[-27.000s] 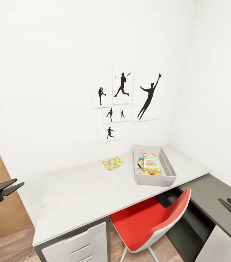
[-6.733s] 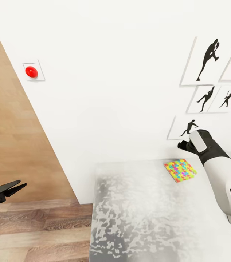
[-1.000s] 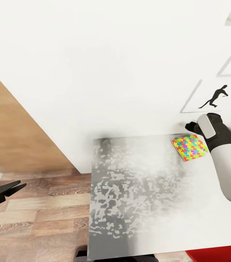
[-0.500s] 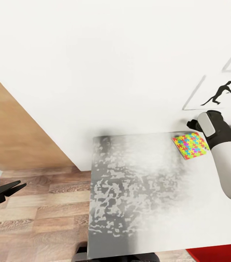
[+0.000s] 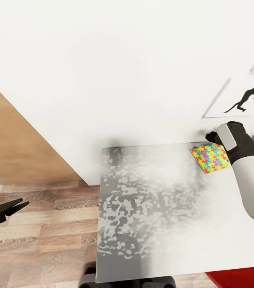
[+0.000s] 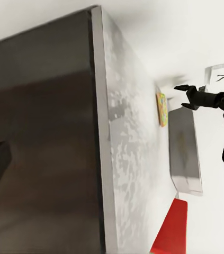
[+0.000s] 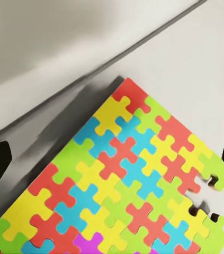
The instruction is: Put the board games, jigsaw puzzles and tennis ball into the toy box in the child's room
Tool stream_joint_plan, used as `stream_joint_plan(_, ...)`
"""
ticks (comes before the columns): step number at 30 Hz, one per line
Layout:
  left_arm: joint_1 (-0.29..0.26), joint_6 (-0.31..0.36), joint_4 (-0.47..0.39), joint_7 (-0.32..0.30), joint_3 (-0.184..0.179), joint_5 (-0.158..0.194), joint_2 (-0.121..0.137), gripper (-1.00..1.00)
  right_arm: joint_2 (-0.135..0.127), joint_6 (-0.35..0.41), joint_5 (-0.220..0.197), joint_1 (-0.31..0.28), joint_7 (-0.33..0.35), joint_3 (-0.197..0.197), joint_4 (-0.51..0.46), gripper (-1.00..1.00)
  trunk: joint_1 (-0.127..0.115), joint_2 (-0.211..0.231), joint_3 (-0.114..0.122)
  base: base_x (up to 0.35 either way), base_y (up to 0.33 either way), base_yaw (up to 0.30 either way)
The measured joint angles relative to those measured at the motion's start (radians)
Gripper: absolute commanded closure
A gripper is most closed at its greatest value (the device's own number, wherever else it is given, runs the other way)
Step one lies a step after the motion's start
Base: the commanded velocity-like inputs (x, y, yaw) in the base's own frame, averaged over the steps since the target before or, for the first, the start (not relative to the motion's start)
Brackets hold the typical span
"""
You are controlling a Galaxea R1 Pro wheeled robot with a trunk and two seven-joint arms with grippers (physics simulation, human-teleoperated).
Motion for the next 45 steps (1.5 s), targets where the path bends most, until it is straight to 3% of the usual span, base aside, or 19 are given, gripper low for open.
stream_joint_plan(11,0.0,0.0,0.0,0.0,0.0,0.0,0.0,-1.0,0.0,-0.005,0.001,0.002,0.0,0.001,0.006,-1.0,0.0,0.0,-0.012,0.0,0.0,0.0)
stream_joint_plan(45,0.0,0.0,0.0,0.0,0.001,0.0,0.0,-1.0,0.0,-0.001,0.0,0.0,0.001,-0.002,0.001,-1.0,0.0,0.0,-0.013,0.0,0.0,0.0)
